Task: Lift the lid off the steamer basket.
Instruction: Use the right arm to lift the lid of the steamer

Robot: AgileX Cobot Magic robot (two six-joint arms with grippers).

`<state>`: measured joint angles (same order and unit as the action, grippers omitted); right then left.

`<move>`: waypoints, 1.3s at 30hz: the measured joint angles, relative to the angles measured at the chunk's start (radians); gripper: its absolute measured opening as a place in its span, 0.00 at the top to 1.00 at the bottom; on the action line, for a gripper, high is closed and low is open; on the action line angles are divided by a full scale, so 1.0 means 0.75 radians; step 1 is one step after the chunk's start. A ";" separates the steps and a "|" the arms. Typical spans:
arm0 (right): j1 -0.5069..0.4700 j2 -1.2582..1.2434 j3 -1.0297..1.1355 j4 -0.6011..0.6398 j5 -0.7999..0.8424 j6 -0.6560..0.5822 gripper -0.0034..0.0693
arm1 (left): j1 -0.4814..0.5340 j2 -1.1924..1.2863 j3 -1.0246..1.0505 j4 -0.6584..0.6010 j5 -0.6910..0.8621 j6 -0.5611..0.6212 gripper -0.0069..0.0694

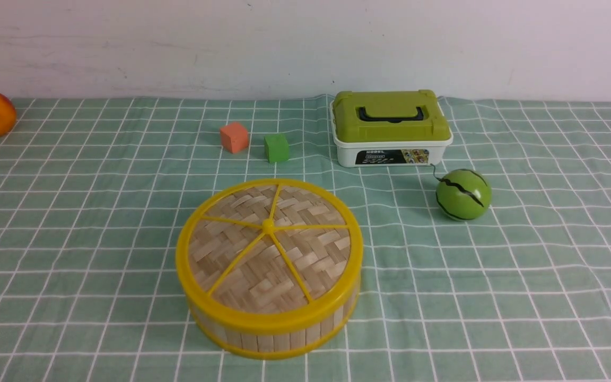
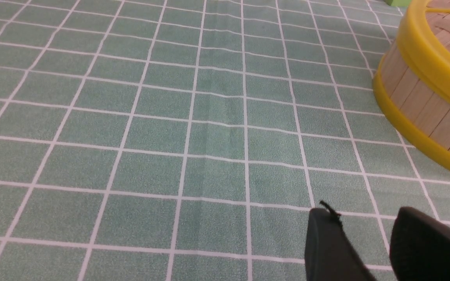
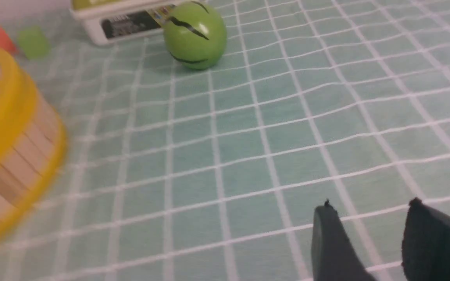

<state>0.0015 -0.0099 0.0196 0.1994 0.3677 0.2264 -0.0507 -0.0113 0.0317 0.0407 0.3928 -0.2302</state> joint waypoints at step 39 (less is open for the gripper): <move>0.171 1.427 -1.538 0.352 1.054 -0.857 0.96 | 0.000 0.000 0.000 0.000 0.000 0.000 0.60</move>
<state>0.1295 1.0601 -1.1342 0.4635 1.1582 -0.4162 -0.0507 -0.0113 0.0317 0.0407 0.3928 -0.2302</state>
